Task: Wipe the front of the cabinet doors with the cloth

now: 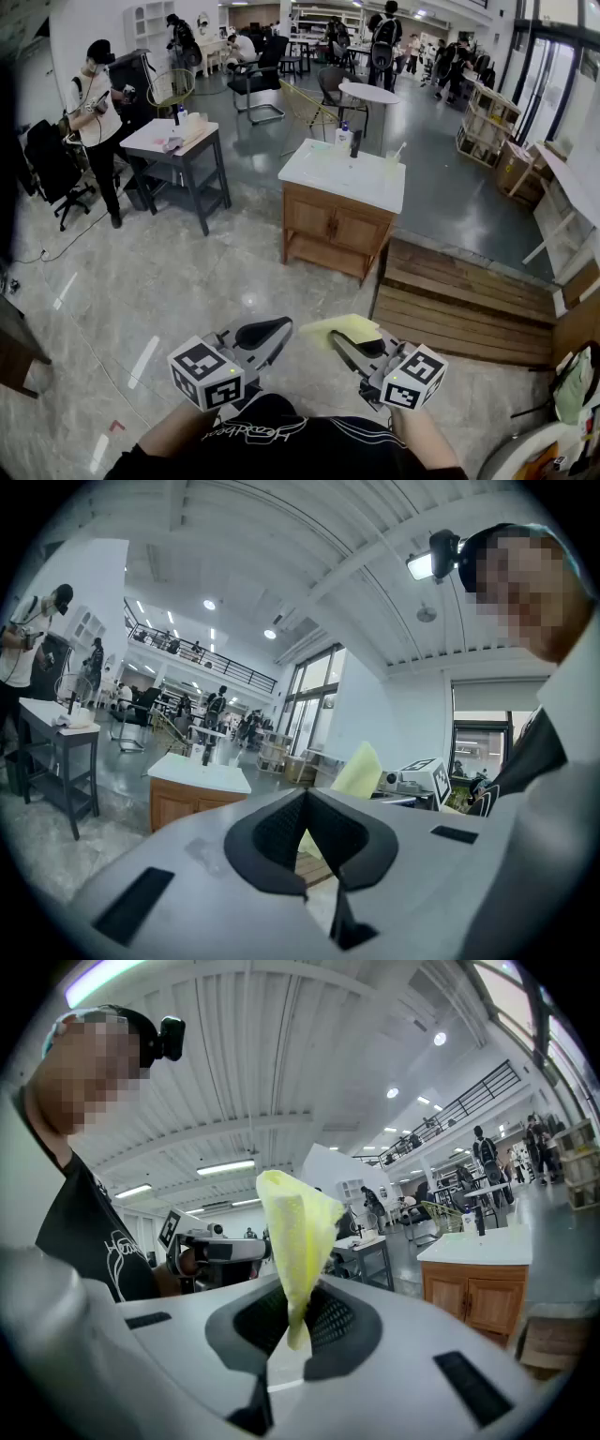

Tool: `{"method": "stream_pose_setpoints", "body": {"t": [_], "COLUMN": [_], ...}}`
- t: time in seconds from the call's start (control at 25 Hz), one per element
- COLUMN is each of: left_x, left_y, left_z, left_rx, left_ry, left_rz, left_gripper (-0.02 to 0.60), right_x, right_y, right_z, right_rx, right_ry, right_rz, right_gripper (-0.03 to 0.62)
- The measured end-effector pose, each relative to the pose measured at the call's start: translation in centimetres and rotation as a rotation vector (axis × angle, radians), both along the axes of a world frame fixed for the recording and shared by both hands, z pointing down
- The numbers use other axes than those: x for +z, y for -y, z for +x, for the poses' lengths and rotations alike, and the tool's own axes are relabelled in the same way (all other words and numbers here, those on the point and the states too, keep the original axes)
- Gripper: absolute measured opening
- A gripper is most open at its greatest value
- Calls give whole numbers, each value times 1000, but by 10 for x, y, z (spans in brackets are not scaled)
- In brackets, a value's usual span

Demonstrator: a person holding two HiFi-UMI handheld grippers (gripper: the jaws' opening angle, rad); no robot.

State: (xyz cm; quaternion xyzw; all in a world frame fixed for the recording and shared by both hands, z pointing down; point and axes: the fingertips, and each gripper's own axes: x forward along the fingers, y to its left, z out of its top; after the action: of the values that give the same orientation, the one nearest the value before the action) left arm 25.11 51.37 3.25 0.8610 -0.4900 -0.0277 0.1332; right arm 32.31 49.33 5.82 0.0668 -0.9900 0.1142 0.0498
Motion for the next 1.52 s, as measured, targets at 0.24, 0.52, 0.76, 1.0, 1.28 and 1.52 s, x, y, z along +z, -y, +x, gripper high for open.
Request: {"method": "stream_pose_setpoints", "body": {"t": [0.24, 0.52, 0.76, 1.0, 1.28, 1.52], "left_x": [-2, -1, 6, 25, 55, 114], "left_y": [1, 9, 24, 50, 122, 194], "left_z": [6, 10, 1, -7, -48, -122], "left_rx": [-8, -9, -12, 18, 38, 16], "left_ry": [13, 30, 27, 0, -37, -78], "left_rz": [1, 0, -6, -35, -63, -201], "left_gripper": [6, 6, 6, 6, 6, 6], "right_x": [-3, -1, 5, 25, 60, 101], "right_y": [3, 12, 27, 49, 117, 179], "right_z": [5, 5, -3, -11, -49, -101], "right_rx": [-6, -11, -13, 16, 76, 150], "right_ry": [21, 36, 39, -3, -50, -93], "right_rz": [-1, -16, -33, -56, -93, -220], "right_gripper": [40, 40, 40, 40, 40, 40]}}
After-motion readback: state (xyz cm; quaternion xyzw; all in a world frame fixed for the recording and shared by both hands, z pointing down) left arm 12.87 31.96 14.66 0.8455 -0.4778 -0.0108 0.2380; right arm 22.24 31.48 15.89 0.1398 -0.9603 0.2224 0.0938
